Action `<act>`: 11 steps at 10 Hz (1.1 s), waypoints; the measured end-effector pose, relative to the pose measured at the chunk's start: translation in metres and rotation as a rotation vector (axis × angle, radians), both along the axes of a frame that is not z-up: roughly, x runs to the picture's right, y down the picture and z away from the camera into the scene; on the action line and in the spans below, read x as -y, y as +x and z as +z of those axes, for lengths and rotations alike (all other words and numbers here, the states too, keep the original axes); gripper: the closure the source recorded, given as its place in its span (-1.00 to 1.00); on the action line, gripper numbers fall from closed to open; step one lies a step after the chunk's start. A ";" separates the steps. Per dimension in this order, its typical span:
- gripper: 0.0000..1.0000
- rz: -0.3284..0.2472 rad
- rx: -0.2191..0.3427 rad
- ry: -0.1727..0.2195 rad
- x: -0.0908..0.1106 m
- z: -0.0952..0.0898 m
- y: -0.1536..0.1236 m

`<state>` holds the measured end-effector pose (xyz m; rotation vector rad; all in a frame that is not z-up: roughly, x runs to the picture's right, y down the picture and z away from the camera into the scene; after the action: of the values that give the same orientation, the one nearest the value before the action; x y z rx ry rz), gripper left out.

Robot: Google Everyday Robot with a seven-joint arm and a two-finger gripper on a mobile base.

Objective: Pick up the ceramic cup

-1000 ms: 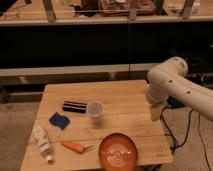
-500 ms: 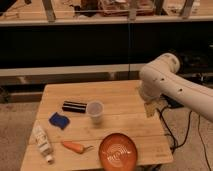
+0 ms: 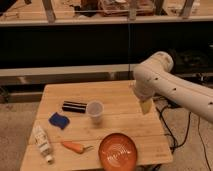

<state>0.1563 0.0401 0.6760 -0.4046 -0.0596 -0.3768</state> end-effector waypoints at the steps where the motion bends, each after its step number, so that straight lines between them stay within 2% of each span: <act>1: -0.60 -0.017 0.013 0.006 0.003 0.001 -0.008; 5: -0.60 -0.086 0.052 0.032 0.011 0.001 -0.020; 8: -0.60 -0.157 0.096 0.044 0.016 0.004 -0.041; 11: -0.60 -0.223 0.130 0.053 0.018 0.008 -0.048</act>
<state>0.1082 0.0221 0.6838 -0.3344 -0.1320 -0.6234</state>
